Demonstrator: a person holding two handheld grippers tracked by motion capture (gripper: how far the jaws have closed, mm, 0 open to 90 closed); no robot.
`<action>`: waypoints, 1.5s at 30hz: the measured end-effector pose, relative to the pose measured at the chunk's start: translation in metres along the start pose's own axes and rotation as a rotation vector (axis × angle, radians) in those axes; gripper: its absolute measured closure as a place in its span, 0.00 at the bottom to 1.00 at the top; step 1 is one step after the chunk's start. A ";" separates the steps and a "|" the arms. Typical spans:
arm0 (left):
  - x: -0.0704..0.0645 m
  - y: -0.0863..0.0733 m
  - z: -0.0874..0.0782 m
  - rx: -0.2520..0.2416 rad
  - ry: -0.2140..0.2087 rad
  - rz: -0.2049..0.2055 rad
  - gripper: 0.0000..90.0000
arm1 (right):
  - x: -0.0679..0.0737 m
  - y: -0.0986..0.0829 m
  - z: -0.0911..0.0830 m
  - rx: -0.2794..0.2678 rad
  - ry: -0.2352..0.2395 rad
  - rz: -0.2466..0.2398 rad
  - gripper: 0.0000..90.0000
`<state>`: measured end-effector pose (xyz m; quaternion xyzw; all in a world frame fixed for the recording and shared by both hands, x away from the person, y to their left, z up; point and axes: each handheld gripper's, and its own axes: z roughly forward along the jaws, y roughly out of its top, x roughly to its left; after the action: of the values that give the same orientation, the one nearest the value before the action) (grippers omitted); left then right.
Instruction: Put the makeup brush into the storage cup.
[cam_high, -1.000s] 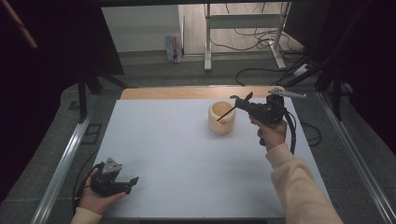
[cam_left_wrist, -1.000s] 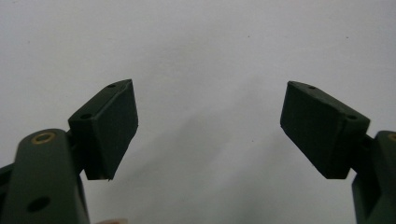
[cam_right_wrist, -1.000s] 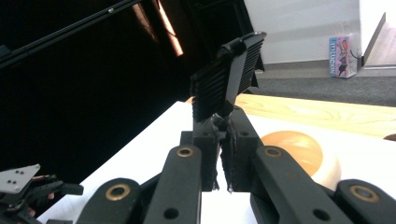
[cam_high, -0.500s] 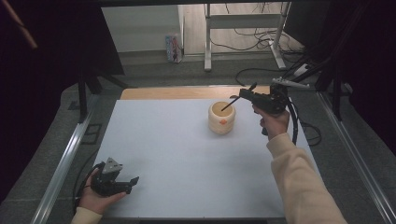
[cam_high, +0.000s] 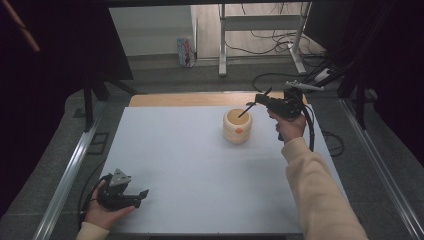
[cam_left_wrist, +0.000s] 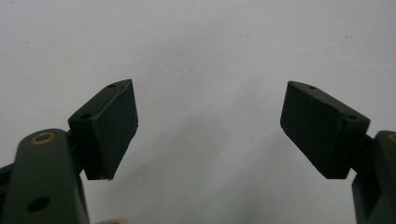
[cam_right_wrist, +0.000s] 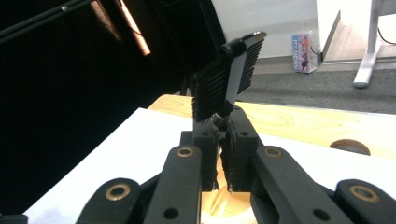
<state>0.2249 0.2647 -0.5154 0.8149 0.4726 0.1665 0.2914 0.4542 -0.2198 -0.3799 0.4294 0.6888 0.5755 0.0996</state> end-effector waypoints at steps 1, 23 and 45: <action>0.000 0.000 0.000 0.000 0.000 0.000 0.22 | -0.001 0.000 0.001 -0.003 -0.001 0.003 0.94; 0.000 0.000 0.001 0.008 0.001 0.005 0.22 | -0.008 -0.006 0.018 0.038 -0.033 0.006 0.94; 0.000 -0.001 0.002 0.012 -0.003 0.003 0.22 | -0.006 -0.024 0.047 0.131 -0.075 -0.026 0.94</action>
<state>0.2254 0.2647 -0.5172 0.8177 0.4717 0.1628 0.2870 0.4763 -0.1898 -0.4178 0.4473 0.7264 0.5112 0.1045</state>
